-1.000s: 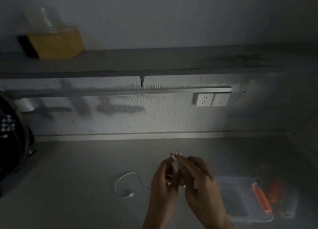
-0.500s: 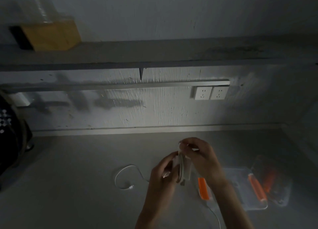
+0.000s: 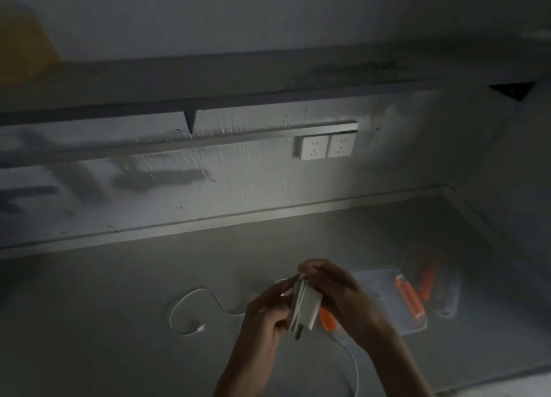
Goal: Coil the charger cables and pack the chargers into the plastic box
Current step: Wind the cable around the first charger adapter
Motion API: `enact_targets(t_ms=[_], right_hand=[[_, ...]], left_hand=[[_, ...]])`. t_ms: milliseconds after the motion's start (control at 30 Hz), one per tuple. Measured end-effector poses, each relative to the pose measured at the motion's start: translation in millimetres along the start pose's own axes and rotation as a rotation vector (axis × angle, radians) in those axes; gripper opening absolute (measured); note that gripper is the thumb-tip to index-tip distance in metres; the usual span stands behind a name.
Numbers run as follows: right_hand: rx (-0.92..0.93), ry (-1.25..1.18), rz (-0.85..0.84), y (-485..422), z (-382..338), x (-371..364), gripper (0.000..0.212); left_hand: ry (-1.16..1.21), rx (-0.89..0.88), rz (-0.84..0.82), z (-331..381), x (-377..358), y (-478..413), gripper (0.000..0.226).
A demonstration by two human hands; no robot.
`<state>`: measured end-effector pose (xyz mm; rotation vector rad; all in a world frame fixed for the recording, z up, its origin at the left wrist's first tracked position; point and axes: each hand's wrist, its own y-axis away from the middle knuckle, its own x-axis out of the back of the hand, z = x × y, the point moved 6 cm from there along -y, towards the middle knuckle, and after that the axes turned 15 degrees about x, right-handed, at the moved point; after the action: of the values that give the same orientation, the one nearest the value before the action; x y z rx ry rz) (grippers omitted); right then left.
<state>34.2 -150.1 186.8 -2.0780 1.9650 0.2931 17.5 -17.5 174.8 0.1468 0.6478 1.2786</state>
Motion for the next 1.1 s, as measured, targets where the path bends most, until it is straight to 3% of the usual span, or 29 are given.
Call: enact_targets(t_ms=[167,333,400,533,600,700,767,833,900,1100], right_hand=[[0.049,0.088,-0.038,16.4,-6.6,50.8,0.038],[0.067,0.237,-0.094,13.5,-4.9,97.7,0.068],[0.079,0.309,-0.041,6.3,-8.4,119.8,0.063],[0.051,0.213,0.002,-10.8,-12.0,170.1,0.03],[0.006,0.211,0.034,-22.9,8.0,204.7,0.03],[-0.162,0.205,0.186,-34.4,68.7,259.6,0.021],[-0.273,0.212,0.249,-33.7,105.4,278.5,0.018],[-0.364,0.205,0.242,-29.0,131.9,281.0,0.02],[-0.411,0.252,0.195,-26.1,147.5,273.9,0.02],[-0.504,0.301,0.275,-31.8,184.5,253.7,0.024]], left_hand=[[0.154,0.097,-0.108,-4.9,-34.6,-18.0,0.039],[0.199,0.212,-0.003,-24.9,-57.9,-51.9,0.034],[0.176,0.211,0.075,-32.0,-71.2,-66.6,0.021],[0.165,0.272,0.159,-47.3,-107.3,-100.6,0.043],[0.057,0.265,0.255,-55.5,-113.6,-120.3,0.041],[-0.37,0.21,0.586,-72.7,-96.7,-142.8,0.027],[-0.75,0.231,0.729,-90.4,-85.8,-153.7,0.047],[-0.986,0.388,0.765,-116.9,-76.7,-162.4,0.061],[-1.136,0.48,0.75,-135.5,-70.5,-167.1,0.06],[-1.085,0.398,0.618,-162.9,-52.2,-173.4,0.049]])
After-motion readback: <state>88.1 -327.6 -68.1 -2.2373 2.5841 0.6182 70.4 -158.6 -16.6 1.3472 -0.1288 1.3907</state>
